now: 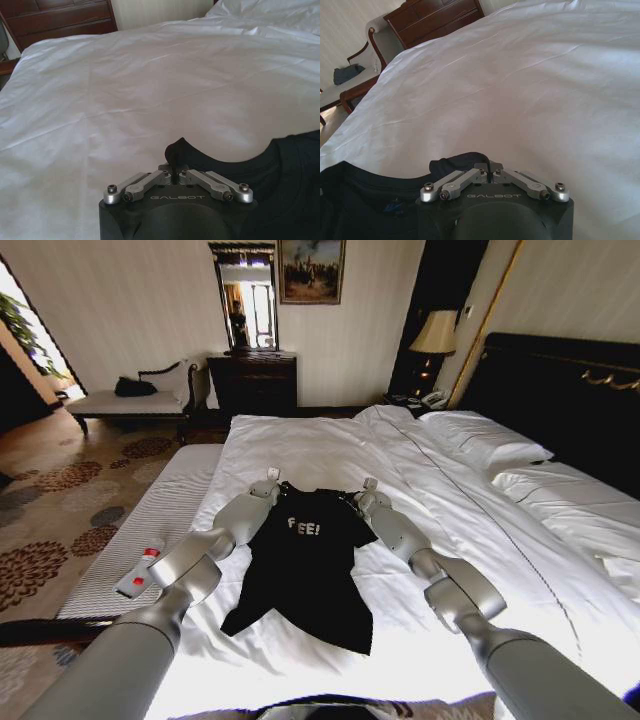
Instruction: Fold the clothes on the bed.
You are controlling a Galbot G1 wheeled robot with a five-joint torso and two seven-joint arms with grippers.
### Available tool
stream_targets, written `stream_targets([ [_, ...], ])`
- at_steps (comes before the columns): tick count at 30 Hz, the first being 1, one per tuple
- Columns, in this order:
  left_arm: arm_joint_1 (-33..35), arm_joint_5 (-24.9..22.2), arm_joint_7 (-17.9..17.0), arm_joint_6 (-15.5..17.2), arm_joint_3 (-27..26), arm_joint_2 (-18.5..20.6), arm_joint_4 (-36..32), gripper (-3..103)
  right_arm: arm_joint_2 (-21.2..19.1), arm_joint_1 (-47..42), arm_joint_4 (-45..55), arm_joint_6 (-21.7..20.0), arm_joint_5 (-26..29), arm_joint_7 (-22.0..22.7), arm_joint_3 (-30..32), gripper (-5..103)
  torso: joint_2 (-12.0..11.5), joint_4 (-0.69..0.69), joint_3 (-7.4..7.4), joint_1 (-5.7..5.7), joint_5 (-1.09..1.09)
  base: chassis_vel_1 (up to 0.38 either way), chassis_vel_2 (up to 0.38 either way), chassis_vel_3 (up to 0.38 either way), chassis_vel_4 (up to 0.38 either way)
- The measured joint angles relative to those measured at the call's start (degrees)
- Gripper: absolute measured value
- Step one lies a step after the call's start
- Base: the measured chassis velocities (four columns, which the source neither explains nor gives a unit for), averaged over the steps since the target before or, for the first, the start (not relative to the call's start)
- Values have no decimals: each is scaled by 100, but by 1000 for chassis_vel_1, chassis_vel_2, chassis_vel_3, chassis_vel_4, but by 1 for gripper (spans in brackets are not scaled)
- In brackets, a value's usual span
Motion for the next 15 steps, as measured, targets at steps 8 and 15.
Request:
stream_targets([
  [8,139,240,-42,86,-300,-2,-22,18,-105,-183,290,-14,-106,48,-86,15,0,0,0,0,0,0,0,0,0],
  [15,183,394,-89,185,-433,39,-51,44,-290,-338,808,-179,54,211,-194,43,0,-2,0,0,0,0,0,0,0],
])
